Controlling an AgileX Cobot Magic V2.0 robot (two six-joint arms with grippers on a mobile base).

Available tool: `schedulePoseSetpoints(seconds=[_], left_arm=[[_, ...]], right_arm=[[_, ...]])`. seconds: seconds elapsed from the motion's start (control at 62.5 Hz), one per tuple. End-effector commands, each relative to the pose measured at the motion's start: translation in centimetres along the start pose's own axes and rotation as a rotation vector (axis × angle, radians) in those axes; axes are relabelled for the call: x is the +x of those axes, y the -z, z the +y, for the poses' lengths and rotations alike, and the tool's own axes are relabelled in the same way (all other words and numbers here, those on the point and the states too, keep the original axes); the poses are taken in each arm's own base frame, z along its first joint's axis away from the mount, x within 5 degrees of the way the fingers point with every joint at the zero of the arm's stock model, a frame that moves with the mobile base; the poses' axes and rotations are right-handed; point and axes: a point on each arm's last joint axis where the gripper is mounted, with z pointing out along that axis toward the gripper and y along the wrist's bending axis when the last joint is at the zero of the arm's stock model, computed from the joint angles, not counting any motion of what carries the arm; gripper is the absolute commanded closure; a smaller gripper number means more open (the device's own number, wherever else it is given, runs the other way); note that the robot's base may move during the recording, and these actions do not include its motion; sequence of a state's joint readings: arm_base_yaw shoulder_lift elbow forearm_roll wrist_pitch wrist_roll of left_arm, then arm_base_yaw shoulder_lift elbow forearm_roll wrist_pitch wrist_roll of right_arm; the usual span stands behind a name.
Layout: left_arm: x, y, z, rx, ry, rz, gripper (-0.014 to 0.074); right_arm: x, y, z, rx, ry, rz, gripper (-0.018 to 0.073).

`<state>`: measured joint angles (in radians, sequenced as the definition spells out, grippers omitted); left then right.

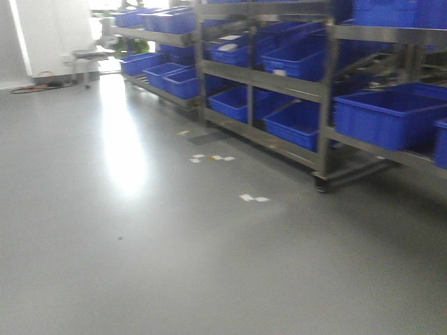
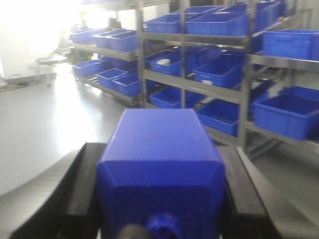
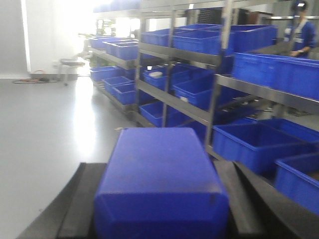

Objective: Pick and sort blue part to right shelf
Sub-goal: 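Drive along the aisle toward the racks of blue bins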

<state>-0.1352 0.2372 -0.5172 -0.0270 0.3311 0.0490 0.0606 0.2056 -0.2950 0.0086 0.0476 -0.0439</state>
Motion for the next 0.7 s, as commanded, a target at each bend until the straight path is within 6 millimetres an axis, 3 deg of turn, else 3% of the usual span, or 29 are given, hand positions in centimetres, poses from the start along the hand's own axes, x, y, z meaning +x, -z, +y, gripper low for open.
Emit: schedulePoseSetpoints(seconds=[0.0, 0.688], left_arm=[[-1.71, 0.02, 0.05, -0.004, 0.002, -0.106, 0.0211], [-1.71, 0.02, 0.05, -0.004, 0.002, -0.106, 0.0211]], right_arm=[[-1.8, 0.01, -0.11, 0.012, 0.017, -0.111, 0.0203], [-1.8, 0.01, -0.11, 0.012, 0.017, -0.111, 0.0203]])
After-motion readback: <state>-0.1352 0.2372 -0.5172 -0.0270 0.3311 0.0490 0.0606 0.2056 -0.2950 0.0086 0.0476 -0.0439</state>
